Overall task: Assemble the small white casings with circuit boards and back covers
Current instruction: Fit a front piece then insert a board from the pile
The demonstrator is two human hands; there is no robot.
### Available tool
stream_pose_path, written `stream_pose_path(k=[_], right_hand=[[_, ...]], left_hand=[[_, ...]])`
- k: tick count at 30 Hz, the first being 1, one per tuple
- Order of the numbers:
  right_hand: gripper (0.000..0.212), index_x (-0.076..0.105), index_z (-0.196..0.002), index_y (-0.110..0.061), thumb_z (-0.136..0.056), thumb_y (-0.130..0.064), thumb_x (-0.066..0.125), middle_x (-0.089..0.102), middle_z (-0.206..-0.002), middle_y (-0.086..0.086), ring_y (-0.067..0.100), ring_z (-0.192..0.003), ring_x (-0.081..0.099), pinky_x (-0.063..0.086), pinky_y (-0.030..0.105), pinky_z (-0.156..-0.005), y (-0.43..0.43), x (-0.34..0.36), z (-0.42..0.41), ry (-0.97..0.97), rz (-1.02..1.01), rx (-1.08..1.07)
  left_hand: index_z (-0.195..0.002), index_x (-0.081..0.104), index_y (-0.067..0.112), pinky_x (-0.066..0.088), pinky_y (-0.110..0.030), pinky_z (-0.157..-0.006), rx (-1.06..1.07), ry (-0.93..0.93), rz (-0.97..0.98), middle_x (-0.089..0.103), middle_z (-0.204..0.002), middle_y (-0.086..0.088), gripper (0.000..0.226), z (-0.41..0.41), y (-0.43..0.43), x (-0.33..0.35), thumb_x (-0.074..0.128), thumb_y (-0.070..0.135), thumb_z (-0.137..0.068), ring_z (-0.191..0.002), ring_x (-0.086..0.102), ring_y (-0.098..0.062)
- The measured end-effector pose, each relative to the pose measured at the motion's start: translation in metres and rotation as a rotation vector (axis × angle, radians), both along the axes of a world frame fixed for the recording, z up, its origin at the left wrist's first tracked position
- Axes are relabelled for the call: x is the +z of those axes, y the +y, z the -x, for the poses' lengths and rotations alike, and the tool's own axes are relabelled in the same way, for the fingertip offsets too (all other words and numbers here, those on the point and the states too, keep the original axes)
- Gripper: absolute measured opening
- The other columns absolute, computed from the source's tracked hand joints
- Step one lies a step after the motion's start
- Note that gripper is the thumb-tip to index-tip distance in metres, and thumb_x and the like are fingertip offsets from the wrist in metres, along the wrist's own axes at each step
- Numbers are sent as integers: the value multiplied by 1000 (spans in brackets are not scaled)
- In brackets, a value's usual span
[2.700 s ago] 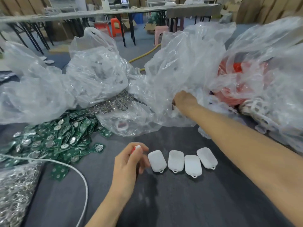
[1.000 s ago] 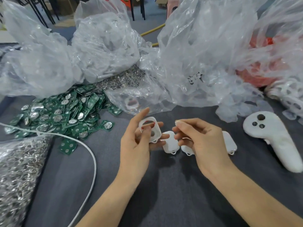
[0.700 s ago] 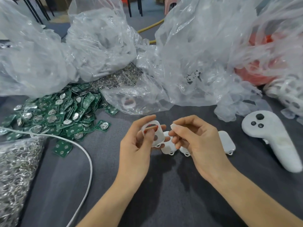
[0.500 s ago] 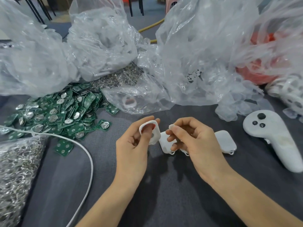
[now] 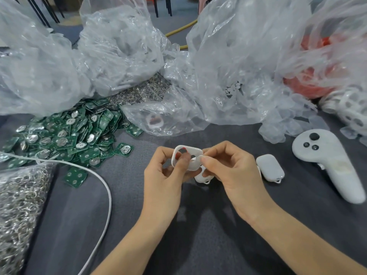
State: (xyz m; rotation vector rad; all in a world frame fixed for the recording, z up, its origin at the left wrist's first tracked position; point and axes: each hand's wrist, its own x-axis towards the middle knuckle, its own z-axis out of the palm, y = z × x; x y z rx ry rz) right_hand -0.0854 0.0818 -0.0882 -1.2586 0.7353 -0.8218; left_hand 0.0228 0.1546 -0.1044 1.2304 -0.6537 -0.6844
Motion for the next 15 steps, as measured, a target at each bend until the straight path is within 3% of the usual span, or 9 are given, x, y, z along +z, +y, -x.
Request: stream_pose_path(k=[4,9,15], right_hand=[[16,63,-73,-10,-78,2,71,66,-71,2,12,-61,60,49,18,-59,-4,1,0,-10,34,-24],[20,58,-78,-13,-79,3,70,65,-70,0,8,-60,59,47,17,-54,-7,5,3,23,34,36],[19,59,-92,-12,-81,0,69,67,-70,-2,5,-59,60,45,17,-50,-11,8,6,75,-11,134]], left_hand=[[-90,61,1,57,-27,-71,-72,62,23,74,-89,-9,27,1,0,-1,62,27,-88,-82,72,-19],[-87,71,21,57,-31,-74,-147,124,37,73,-95,-12,14,-2,1,-1,58,24,-87,-88,71,-25],[-88,69,19,56,-31,-74,-175,120,27,70,-96,-14,14,-2,1,-1,56,23,-87,-89,69,-26]])
